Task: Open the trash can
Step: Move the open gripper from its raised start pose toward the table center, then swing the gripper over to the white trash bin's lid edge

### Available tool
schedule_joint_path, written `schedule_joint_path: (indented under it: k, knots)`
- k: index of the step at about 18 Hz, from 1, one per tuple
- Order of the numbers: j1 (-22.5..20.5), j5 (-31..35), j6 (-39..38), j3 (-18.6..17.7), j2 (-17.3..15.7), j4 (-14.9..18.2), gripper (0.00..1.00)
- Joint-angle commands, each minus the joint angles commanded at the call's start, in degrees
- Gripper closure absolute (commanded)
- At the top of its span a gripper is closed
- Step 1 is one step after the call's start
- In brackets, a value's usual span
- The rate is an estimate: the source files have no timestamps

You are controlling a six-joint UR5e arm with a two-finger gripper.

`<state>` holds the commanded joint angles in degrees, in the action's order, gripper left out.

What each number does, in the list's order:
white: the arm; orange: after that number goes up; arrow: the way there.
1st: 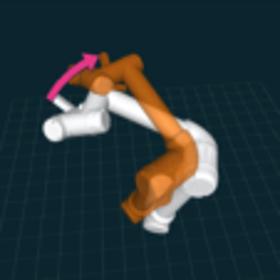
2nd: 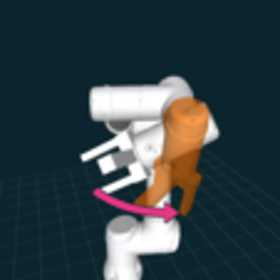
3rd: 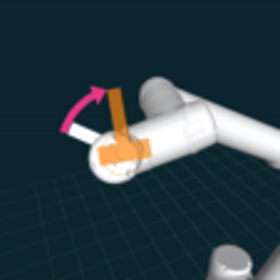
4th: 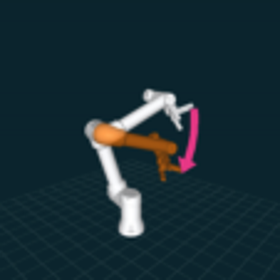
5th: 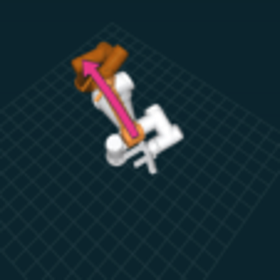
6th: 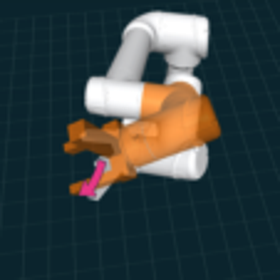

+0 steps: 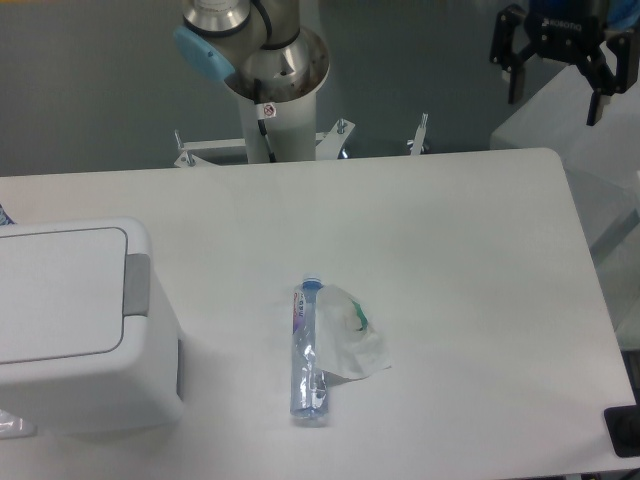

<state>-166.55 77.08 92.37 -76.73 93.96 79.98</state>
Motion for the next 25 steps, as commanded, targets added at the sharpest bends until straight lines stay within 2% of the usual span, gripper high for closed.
schedule_joint_path:
  k: [8,10,15,17,20,23,25]
  knots:
    - [0.8,-0.4,-1.1,0.0,0.2,-0.4,0.0]
    - [0.9,-0.6,-4.8,0.1,0.2,-0.4,0.0]
    - [5.4,-1.7,-16.8,0.8,0.7,-1.1,0.0]
    - [7.3,-2.5,-18.0,0.6,1.1,-3.5,0.0]
    - [8.4,-2.5,-22.6,0.4,1.1,-4.0,0.0]
    - [11.6,-2.7,-28.5,0.5,1.2,-5.3,0.0]
    - [13.6,-4.0,-34.3,0.6,2.5,-8.1,0.0]
